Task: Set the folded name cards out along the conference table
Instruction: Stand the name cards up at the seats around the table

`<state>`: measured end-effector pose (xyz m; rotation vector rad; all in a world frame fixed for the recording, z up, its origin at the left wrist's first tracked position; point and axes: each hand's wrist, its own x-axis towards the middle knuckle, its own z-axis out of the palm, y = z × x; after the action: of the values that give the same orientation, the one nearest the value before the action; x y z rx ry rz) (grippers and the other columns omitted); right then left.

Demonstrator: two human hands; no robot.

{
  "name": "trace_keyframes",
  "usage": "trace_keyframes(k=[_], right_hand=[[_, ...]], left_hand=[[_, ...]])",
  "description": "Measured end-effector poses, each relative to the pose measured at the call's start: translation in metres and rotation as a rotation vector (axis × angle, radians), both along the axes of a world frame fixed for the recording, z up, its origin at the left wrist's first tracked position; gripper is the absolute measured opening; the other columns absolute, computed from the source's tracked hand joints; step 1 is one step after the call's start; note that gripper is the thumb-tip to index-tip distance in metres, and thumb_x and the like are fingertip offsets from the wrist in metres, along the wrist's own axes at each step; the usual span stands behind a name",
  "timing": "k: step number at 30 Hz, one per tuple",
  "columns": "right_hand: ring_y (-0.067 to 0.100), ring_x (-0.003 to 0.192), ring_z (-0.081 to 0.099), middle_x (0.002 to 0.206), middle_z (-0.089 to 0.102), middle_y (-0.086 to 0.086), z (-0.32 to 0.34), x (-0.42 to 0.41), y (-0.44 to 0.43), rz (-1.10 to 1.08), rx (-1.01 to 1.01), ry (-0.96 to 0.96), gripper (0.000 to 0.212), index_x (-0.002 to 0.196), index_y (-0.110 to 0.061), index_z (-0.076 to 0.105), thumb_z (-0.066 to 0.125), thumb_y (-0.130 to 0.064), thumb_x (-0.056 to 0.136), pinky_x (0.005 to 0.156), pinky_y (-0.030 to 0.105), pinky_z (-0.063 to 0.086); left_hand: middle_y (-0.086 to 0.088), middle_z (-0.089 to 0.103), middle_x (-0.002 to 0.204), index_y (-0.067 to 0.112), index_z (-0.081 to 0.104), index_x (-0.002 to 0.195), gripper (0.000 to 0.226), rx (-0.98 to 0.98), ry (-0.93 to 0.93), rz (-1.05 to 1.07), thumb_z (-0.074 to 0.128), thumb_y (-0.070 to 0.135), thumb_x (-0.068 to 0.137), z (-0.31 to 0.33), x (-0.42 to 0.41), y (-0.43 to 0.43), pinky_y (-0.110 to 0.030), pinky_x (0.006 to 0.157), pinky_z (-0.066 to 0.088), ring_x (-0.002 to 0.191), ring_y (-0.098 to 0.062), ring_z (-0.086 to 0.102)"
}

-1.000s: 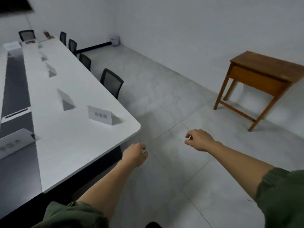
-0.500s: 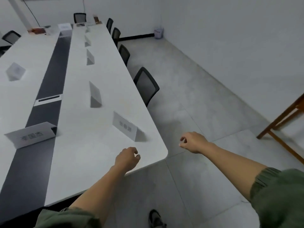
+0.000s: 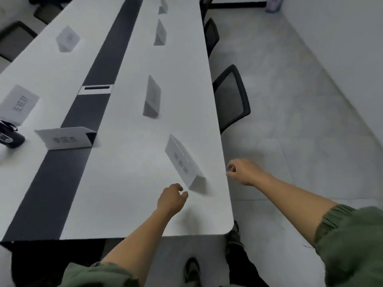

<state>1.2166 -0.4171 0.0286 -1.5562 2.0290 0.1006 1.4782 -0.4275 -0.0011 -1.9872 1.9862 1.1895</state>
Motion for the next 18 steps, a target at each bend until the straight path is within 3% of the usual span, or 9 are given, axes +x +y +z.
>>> trace_keyframes(k=[5, 9, 15, 18], right_hand=[[0.024, 0.113, 0.057, 0.128, 0.061, 0.004, -0.039, -0.012, -0.077, 0.167, 0.022, -0.022, 0.042, 0.131, -0.021, 0.056, 0.053, -0.040, 0.093, 0.094, 0.039, 0.049], [0.025, 0.123, 0.050, 0.137, 0.051, 0.004, -0.058, -0.017, -0.133, 0.312, -0.014, 0.023, 0.044, 0.138, -0.020, 0.048, 0.047, -0.034, 0.097, 0.092, 0.037, 0.043], [0.031, 0.132, 0.036, 0.146, 0.038, 0.011, -0.094, -0.007, -0.189, 0.484, -0.015, 0.004, 0.052, 0.144, -0.016, 0.039, 0.048, -0.025, 0.094, 0.098, 0.042, 0.039], [0.034, 0.141, 0.020, 0.152, 0.026, 0.015, -0.110, -0.004, -0.191, 0.553, -0.024, 0.059, 0.052, 0.145, -0.015, 0.033, 0.041, -0.033, 0.098, 0.106, 0.045, 0.031]], left_hand=[[-0.002, 0.063, 0.111, 0.018, 0.048, 0.134, 0.068, 0.082, 0.164, 0.314, 0.060, 0.060, 0.082, -0.001, -0.026, -0.025, -0.037, 0.090, 0.050, 0.103, -0.022, 0.061], [-0.002, 0.054, 0.133, 0.026, 0.036, 0.144, 0.087, 0.054, 0.164, 0.402, 0.066, 0.067, 0.073, -0.002, -0.049, -0.033, -0.038, 0.096, 0.047, 0.120, -0.021, 0.054], [0.004, 0.059, 0.121, 0.030, 0.049, 0.133, 0.068, -0.007, 0.072, 0.513, 0.061, 0.066, 0.076, -0.016, -0.058, -0.041, -0.040, 0.091, 0.051, 0.103, -0.016, 0.060], [0.006, 0.060, 0.115, 0.027, 0.054, 0.127, 0.059, -0.036, 0.010, 0.575, 0.060, 0.062, 0.079, -0.014, -0.047, -0.037, -0.038, 0.087, 0.052, 0.098, -0.014, 0.060]])
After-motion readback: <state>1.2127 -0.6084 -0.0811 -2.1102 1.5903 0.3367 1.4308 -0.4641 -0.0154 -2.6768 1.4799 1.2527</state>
